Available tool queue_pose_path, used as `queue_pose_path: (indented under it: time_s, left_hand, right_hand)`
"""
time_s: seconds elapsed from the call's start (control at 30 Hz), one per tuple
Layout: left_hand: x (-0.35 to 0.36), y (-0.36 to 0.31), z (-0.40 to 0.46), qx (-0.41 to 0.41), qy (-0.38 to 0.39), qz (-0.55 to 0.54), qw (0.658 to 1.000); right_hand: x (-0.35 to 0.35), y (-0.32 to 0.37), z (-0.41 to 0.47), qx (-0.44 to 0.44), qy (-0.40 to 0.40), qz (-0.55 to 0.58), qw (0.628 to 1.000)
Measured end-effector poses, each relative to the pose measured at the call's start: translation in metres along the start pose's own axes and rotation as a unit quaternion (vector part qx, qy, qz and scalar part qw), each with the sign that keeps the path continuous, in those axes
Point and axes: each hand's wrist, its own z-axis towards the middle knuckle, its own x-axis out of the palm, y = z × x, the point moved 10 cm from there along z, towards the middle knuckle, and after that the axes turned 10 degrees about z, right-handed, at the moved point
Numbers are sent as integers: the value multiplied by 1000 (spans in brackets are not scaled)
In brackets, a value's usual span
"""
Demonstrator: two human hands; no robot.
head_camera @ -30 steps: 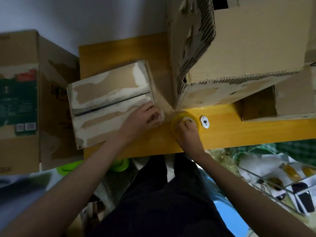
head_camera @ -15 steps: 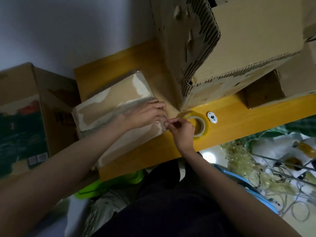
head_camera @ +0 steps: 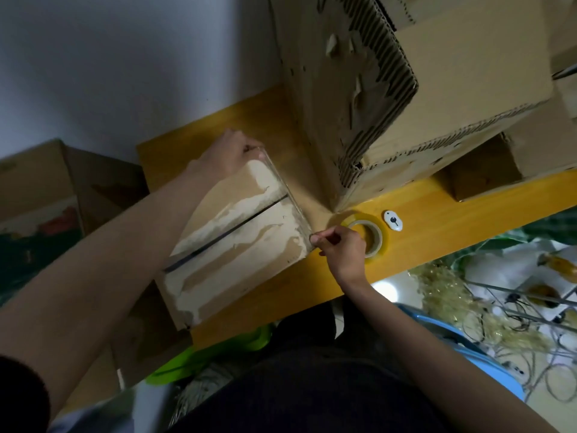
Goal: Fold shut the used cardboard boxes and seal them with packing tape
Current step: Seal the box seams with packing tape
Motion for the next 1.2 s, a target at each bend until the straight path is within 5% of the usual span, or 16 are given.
queue_pose_path:
  time_s: [0.17, 0.3, 0.43, 0.87, 1.2]
  left_hand:
    - [27, 5, 1, -62, 18, 45, 997]
    - [46, -27, -13, 58, -1, 153, 986]
    - [54, -48, -35, 122, 7, 119, 985]
    - [30, -33, -25, 99, -26, 78, 992]
    - [23, 64, -51, -215, 24, -8, 976]
  right_hand:
    - [-5, -8, -5, 29, -32, 10, 999]
    - [-2, -7, -8, 36, -46, 9, 998]
    - [4, -7, -14, 36, -36, 31, 998]
    - [18, 0, -7, 31, -40, 83, 995]
    - [20, 6, 17, 7, -83, 58, 995]
